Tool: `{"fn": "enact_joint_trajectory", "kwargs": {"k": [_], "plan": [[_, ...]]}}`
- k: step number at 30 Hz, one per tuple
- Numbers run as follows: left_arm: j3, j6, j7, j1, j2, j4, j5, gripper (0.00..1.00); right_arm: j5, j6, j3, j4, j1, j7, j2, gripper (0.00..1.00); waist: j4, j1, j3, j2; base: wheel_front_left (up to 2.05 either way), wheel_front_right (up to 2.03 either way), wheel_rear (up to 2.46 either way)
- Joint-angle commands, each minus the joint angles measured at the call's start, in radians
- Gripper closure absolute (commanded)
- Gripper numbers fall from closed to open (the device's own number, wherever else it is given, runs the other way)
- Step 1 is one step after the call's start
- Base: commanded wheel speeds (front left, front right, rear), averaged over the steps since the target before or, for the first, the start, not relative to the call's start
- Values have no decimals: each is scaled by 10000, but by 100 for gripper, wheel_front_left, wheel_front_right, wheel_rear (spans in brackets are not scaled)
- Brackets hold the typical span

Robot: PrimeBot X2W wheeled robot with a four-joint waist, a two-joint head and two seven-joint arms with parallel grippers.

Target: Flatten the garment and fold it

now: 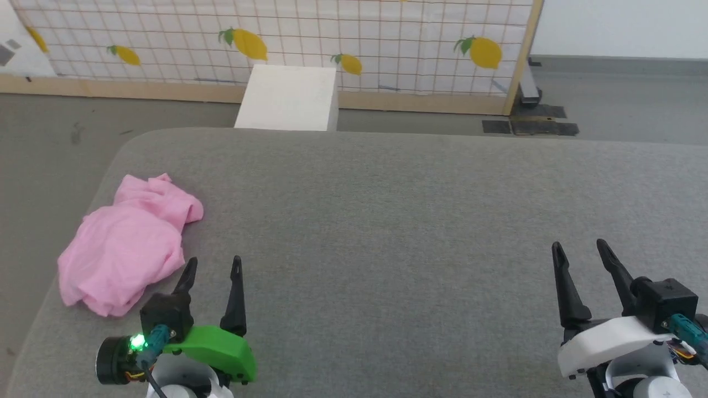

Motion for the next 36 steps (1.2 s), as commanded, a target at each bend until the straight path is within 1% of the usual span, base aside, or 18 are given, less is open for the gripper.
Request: {"fn": "enact_joint_trajectory", "kwargs": {"k": [1,21,36], "plan": [[60,-20,-132,-167,8,48,-82,0,28,-7,10,-74,97,-100,17,0,283,0,-4,32,0,0,0],[846,60,-541,-49,160,218,-457,0,-97,-9,845,-304,167,-32,22,0,2083,0,-64,42,0,0,0],[1224,62,-851,9,176,320,-754,0,-134,-11,1091,-354,168,-41,26,0,3058,0,33,51,0,0,0]]}}
